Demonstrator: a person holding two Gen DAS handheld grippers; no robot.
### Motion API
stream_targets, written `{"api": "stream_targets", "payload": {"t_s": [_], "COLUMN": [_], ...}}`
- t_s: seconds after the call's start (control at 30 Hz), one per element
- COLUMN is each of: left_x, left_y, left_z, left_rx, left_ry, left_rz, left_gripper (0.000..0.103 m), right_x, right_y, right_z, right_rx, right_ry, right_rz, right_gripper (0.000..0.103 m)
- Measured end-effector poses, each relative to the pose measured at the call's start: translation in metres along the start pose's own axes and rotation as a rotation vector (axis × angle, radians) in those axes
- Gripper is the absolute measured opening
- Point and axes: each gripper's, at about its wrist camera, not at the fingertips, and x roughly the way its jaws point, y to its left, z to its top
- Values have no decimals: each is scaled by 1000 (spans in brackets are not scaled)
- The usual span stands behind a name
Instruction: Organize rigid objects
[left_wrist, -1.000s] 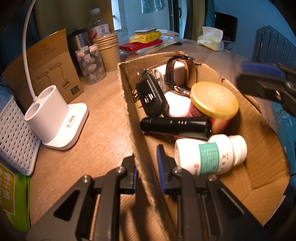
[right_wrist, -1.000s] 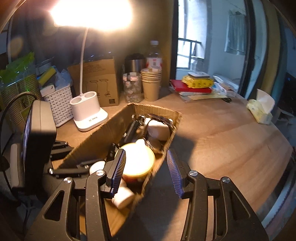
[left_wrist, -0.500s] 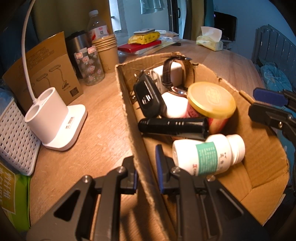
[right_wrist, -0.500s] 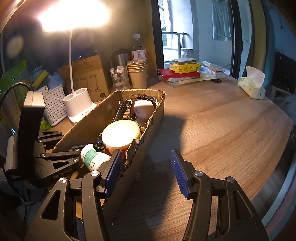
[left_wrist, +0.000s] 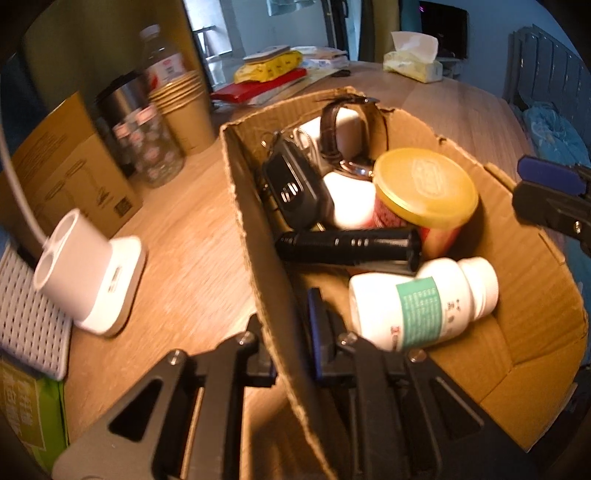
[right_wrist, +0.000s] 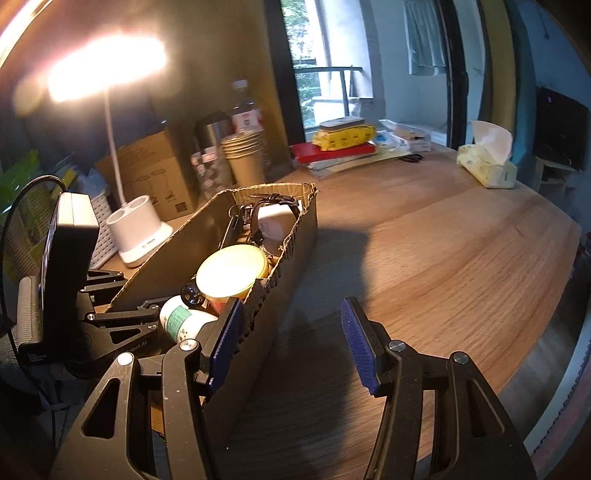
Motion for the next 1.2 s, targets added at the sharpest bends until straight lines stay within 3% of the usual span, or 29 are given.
{"api": "stream_targets", "payload": {"t_s": [0.8,1.2], "left_x": [90,96], "left_y": [-69,-67], "left_z": [139,150], "left_rx": [66,8], "left_ry": [24,7], "left_rz": [-16,-81], "left_gripper": [13,16], "right_x": [30,31], "right_y": [-140,-152], "right_z": [43,43], "right_rx": [136,157], "right_ry": [-28,-31], "right_rz": [-95,-116], "right_gripper": [58,58]}}
